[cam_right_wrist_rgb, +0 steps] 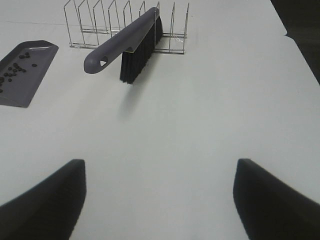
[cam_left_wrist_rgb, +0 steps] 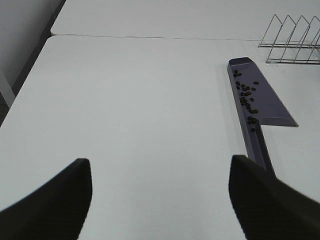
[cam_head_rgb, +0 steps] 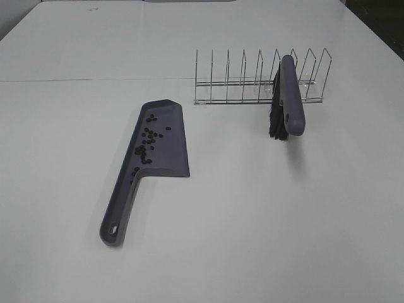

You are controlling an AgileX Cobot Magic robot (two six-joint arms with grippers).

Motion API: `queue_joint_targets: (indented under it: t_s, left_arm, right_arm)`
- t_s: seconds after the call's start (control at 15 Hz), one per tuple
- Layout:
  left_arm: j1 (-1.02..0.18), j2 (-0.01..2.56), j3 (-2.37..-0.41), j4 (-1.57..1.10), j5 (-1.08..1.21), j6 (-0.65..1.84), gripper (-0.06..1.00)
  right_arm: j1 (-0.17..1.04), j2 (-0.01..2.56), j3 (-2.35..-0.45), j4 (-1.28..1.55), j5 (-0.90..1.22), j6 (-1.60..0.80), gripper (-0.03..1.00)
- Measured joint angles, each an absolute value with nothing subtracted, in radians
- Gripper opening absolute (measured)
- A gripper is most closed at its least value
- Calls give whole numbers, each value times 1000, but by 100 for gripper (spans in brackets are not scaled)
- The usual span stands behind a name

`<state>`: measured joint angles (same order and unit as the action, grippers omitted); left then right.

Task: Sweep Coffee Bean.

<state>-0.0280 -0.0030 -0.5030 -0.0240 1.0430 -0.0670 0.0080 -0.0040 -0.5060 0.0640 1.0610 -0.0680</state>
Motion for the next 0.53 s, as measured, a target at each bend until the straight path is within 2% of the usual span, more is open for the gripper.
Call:
queue_joint_targets:
  t_s: [0.53]
  left_arm:
    - [-28, -3, -503, -24, 1043, -66, 71]
  right_arm:
    - [8, -4, -506, 65, 1061, -68, 71]
